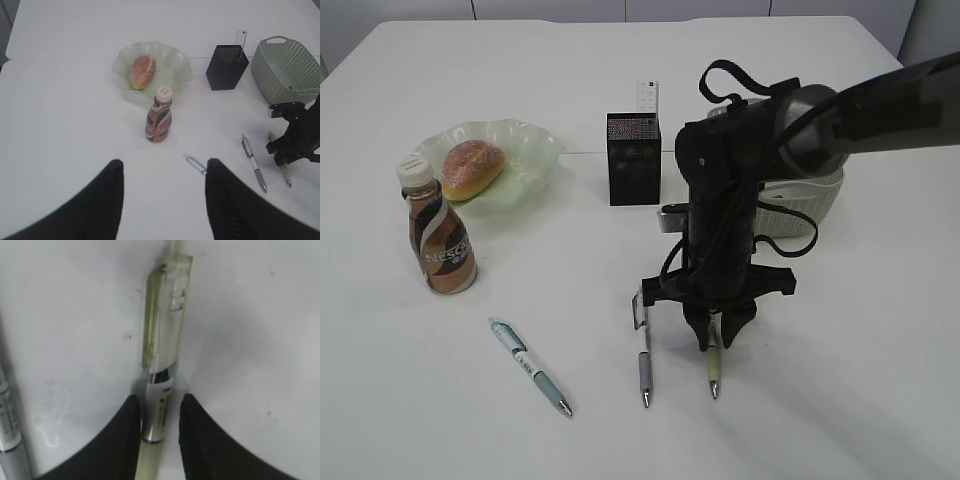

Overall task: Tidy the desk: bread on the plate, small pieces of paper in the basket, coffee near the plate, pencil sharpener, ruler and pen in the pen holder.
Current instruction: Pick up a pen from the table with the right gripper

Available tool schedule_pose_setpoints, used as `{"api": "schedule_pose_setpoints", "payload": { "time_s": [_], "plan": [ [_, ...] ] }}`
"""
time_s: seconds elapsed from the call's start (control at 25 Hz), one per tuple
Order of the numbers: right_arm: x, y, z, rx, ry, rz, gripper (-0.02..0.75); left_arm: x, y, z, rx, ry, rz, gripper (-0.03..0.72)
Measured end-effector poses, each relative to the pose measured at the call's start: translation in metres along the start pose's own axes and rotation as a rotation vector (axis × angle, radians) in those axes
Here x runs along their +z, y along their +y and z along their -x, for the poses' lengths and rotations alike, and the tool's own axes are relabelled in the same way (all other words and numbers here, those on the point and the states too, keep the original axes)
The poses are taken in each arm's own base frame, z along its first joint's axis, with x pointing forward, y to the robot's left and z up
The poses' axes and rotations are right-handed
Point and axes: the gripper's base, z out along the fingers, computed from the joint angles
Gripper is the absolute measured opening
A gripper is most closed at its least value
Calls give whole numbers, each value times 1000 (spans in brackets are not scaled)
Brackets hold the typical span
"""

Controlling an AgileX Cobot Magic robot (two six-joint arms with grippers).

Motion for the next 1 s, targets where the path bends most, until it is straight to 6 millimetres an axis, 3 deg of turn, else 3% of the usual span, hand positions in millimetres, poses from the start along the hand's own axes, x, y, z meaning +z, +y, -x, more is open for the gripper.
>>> {"api": "schedule_pose_setpoints", "payload": {
  "time_s": [0.48,0.68,1.0],
  "plan": [
    [2,0,1,0,-2,1,222,0,0,0,0,1,-1,380],
    [2,1,1,0,-9,5,104,0,0,0,0,1,-1,380],
    [-4,0,2,-77,14,-14,90,0,0,0,0,1,-1,380]
  ]
}}
